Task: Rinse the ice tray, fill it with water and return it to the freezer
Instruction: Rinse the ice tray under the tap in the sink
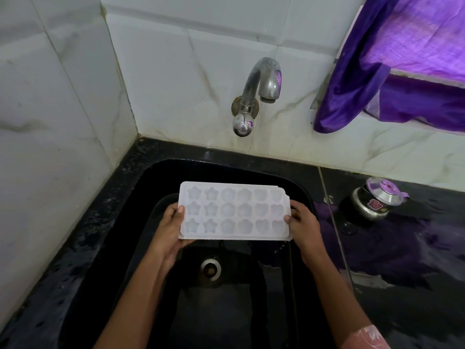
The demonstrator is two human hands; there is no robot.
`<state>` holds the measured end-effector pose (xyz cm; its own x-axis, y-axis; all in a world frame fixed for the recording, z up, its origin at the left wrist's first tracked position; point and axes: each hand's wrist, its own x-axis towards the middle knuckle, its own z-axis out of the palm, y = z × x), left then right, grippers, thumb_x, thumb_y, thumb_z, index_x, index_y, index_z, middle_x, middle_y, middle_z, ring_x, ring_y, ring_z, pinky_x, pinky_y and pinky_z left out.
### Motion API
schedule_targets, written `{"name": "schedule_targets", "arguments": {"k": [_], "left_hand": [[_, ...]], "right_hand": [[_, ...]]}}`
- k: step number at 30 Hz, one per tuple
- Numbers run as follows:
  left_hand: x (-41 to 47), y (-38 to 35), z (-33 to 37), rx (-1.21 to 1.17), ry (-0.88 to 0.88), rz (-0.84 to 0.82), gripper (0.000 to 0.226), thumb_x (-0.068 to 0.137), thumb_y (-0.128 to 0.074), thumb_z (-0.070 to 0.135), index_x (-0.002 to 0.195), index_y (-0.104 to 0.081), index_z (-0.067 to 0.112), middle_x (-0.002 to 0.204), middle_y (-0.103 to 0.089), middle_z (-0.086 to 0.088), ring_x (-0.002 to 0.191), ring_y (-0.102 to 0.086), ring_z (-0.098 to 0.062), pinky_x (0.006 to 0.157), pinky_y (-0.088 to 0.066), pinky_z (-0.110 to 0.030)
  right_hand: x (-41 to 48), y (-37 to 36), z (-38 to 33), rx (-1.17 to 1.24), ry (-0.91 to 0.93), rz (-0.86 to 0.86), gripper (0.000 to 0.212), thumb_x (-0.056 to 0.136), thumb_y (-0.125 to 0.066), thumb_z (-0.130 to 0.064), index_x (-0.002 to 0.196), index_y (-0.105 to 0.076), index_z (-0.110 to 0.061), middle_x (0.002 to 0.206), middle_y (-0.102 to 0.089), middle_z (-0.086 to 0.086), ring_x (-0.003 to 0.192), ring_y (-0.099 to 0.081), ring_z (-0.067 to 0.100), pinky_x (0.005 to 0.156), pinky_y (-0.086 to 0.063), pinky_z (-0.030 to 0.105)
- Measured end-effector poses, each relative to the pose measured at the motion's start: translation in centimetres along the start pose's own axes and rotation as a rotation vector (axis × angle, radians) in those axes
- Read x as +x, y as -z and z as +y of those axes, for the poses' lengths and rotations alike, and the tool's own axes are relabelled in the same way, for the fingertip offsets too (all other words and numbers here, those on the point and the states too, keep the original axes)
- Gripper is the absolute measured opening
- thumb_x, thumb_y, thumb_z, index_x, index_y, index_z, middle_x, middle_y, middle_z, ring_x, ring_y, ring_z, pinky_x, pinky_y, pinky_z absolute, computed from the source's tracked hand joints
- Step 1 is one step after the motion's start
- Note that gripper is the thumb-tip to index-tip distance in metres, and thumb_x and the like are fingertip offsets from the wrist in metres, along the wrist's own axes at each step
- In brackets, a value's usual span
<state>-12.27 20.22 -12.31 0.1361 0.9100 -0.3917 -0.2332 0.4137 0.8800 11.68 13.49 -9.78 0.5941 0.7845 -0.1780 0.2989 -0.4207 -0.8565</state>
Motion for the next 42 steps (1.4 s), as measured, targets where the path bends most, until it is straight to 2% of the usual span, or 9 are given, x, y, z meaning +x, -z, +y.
{"name": "schedule_targets", "arguments": {"k": [4,8,15,20,24,29,33,38,42], "left_hand": [[0.2,0.2,-0.1,0.103,-0.069,0.045,0.012,0.098,-0.043,0.022,0.096,-0.054,0.022,0.091,-0.065,0.001,0.078,-0.062,-0.014,0.061,-0.049,-0.030],[0.8,0.3,-0.5,0.179,-0.146,0.089,0.014,0.097,-0.045,0.014,0.093,-0.057,0.022,0.092,-0.062,0.001,0.081,-0.059,-0.015,0.066,-0.048,-0.029],[1.3,0.2,-1.7,0.282,-0.243,0.132,0.021,0.095,-0.046,0.006,0.109,-0.052,0.021,0.088,-0.054,0.002,0.080,-0.054,-0.010,0.063,-0.043,-0.023],[1.3,0.4,-2.0,0.259,-0.279,0.119,0.026,0.094,-0.047,0.002,0.097,-0.054,0.027,0.089,-0.055,0.001,0.083,-0.055,-0.012,0.068,-0.043,-0.023],[1.2,0.5,-2.0,0.224,-0.315,0.094,0.032,0.091,-0.048,-0.002,0.088,-0.055,0.029,0.091,-0.060,0.004,0.088,-0.057,-0.012,0.082,-0.045,-0.032],[0.6,0.5,-2.3,0.158,-0.336,0.063,0.037,0.090,-0.051,-0.003,0.078,-0.057,0.032,0.091,-0.062,0.002,0.090,-0.057,-0.015,0.086,-0.043,-0.035],[0.4,0.2,-2.4,0.102,-0.345,0.041,0.034,0.084,-0.058,-0.007,0.076,-0.058,0.026,0.110,-0.062,0.007,0.106,-0.059,-0.019,0.089,-0.046,-0.035],[-0.2,0.2,-2.8,0.127,-0.355,0.078,0.047,0.079,-0.056,-0.014,0.065,-0.055,0.031,0.123,-0.056,0.008,0.113,-0.055,-0.019,0.090,-0.046,-0.037],[-0.7,0.0,-3.0,0.141,-0.377,0.106,0.038,0.081,-0.051,-0.016,0.067,-0.051,0.020,0.120,-0.055,0.007,0.114,-0.054,-0.019,0.089,-0.045,-0.033]], "right_hand": [[-0.2,-0.2,-0.1,0.024,0.045,0.033,0.040,0.089,-0.051,0.002,0.126,-0.052,-0.011,0.105,-0.057,0.001,0.101,-0.057,0.022,0.089,-0.051,0.043],[-0.4,-0.1,0.2,0.076,0.042,0.073,0.038,0.088,-0.052,0.004,0.122,-0.051,-0.010,0.106,-0.058,0.004,0.098,-0.057,0.020,0.078,-0.050,0.033],[-1.1,-0.4,1.1,0.085,0.069,0.115,0.035,0.085,-0.054,0.007,0.116,-0.049,-0.008,0.106,-0.057,0.002,0.095,-0.057,0.017,0.074,-0.048,0.029],[-1.4,-0.3,1.6,0.052,0.111,0.126,0.031,0.085,-0.057,0.006,0.112,-0.048,-0.007,0.099,-0.057,-0.002,0.083,-0.054,0.006,0.059,-0.043,0.007],[-1.5,-0.2,2.2,0.047,0.133,0.144,0.028,0.085,-0.057,0.005,0.106,-0.048,-0.010,0.095,-0.060,0.000,0.084,-0.057,0.010,0.062,-0.042,0.006],[-1.7,0.2,2.2,0.031,0.199,0.181,0.020,0.085,-0.057,0.004,0.091,-0.047,-0.012,0.078,-0.059,0.001,0.067,-0.053,0.003,0.053,-0.039,0.003],[-1.7,0.6,2.2,-0.001,0.262,0.208,0.022,0.083,-0.058,0.004,0.077,-0.046,-0.014,0.073,-0.058,0.002,0.060,-0.050,0.012,0.051,-0.036,0.010],[-2.1,0.9,2.3,0.053,0.294,0.201,0.025,0.083,-0.058,0.000,0.074,-0.049,-0.022,0.093,-0.066,-0.007,0.083,-0.058,-0.002,0.063,-0.043,0.006],[-2.3,1.1,3.1,0.055,0.293,0.205,0.028,0.083,-0.060,0.001,0.079,-0.051,-0.026,0.102,-0.067,-0.006,0.092,-0.061,0.008,0.073,-0.045,0.012]]}}
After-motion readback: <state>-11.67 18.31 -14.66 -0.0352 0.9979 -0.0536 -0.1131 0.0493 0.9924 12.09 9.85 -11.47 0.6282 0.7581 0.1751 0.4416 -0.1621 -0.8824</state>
